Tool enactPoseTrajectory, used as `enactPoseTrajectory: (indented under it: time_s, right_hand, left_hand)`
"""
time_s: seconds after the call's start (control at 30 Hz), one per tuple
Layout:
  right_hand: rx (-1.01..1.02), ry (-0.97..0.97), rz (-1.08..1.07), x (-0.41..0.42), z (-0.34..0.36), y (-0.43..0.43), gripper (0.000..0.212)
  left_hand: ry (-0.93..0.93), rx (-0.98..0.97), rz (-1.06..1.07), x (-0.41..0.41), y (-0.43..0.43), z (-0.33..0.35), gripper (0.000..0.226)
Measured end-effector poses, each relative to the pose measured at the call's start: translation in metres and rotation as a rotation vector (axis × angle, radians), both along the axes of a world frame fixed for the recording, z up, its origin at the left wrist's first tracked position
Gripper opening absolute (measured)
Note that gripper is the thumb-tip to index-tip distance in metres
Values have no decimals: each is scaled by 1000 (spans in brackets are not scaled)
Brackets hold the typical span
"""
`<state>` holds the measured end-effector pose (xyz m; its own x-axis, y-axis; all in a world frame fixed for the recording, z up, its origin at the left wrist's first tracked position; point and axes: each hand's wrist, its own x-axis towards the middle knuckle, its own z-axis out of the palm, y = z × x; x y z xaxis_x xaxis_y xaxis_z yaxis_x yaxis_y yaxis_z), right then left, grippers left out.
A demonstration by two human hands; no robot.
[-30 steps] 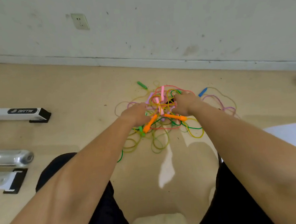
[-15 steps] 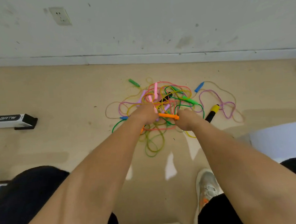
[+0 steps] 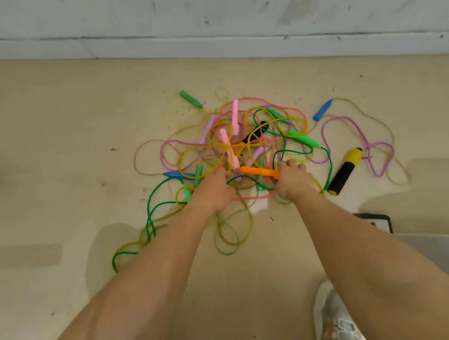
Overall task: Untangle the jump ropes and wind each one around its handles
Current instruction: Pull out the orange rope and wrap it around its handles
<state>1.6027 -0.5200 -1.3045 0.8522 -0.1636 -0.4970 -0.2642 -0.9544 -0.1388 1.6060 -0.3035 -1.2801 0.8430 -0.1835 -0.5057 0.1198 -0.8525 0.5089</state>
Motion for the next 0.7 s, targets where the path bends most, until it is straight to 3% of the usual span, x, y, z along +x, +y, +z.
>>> enactPoseTrajectory:
  time_s: [0.17, 0.27, 0.33, 0.43, 0.53, 0.7]
  right_hand:
    - [-13, -17, -4, 6, -24, -9, 47]
    - [185, -36, -55, 2, -7, -8, 39]
    - [330, -30, -24, 3, 18, -4, 35]
    - [580, -17, 13, 14, 56, 10, 15]
    - [727, -144, -141, 18, 93, 25, 28]
    - [863, -54, -149, -2, 156, 39, 39]
  left_hand:
    - [-51, -192, 66, 7, -12, -29, 29]
    - [-290, -34, -108, 9, -20, -24, 36]
    - [-494, 100, -352, 13, -30, -1, 58]
    - [-381, 209, -615, 26, -44, 27, 85]
    - [-188, 76, -442, 30, -42, 60, 72]
    - [-288, 123, -399, 33, -14, 148, 50]
